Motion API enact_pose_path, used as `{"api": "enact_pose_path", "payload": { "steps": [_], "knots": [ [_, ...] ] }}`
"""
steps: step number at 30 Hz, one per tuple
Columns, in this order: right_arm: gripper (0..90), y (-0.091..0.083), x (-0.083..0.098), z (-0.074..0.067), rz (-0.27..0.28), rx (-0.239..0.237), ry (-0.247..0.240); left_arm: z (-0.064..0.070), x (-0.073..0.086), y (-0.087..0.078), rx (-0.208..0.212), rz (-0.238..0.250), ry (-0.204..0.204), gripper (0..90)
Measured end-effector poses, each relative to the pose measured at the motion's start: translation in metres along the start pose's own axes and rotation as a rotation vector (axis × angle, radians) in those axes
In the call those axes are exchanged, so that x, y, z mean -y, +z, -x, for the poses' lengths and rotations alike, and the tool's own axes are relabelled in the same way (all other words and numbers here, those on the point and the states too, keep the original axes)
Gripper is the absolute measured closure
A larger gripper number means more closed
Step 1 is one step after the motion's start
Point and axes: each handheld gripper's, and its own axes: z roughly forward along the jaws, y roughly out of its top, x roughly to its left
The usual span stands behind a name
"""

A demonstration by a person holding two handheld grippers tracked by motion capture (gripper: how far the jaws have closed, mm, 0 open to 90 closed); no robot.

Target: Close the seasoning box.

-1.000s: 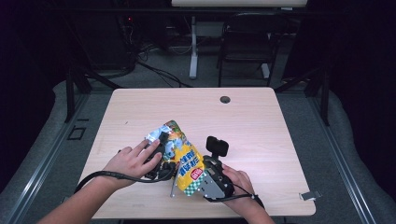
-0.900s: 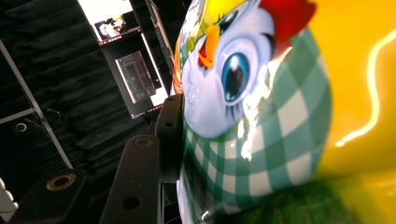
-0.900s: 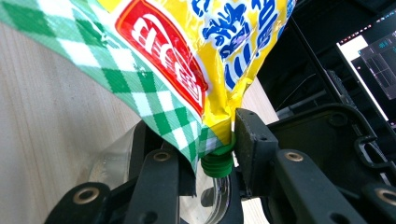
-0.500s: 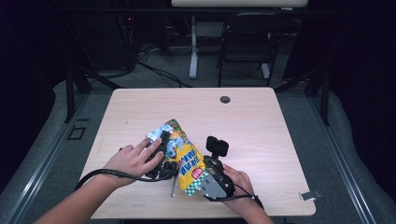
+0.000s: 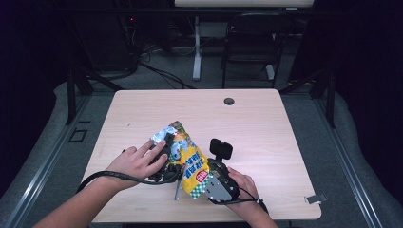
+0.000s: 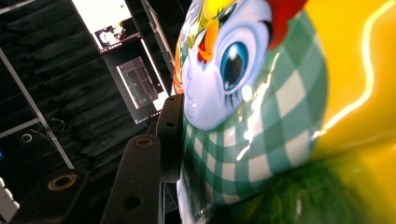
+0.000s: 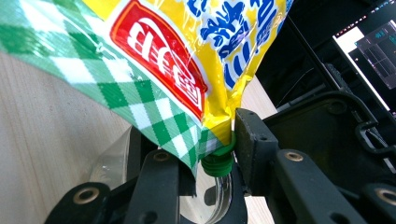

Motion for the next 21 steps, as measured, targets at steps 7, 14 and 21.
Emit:
{"api": "enact_pose_path", "payload": {
  "steps": [7,14,21],
  "knots": [
    [70.6,-0.0010,0.0006,0.0018,-0.003,0.009,0.008,-0.0037,-0.0006,0.0005,-0.003,0.002,0.004,63.7],
    [70.6,-0.0010,0.0025,0.0028,0.005,0.018,0.022,-0.0066,-0.0020,-0.0001,0.014,-0.001,0.009,63.7],
    [70.6,-0.0016,0.0019,0.0022,0.015,0.025,0.038,-0.0095,-0.0022,-0.0009,0.009,0.003,0.024,63.7]
  ]
}}
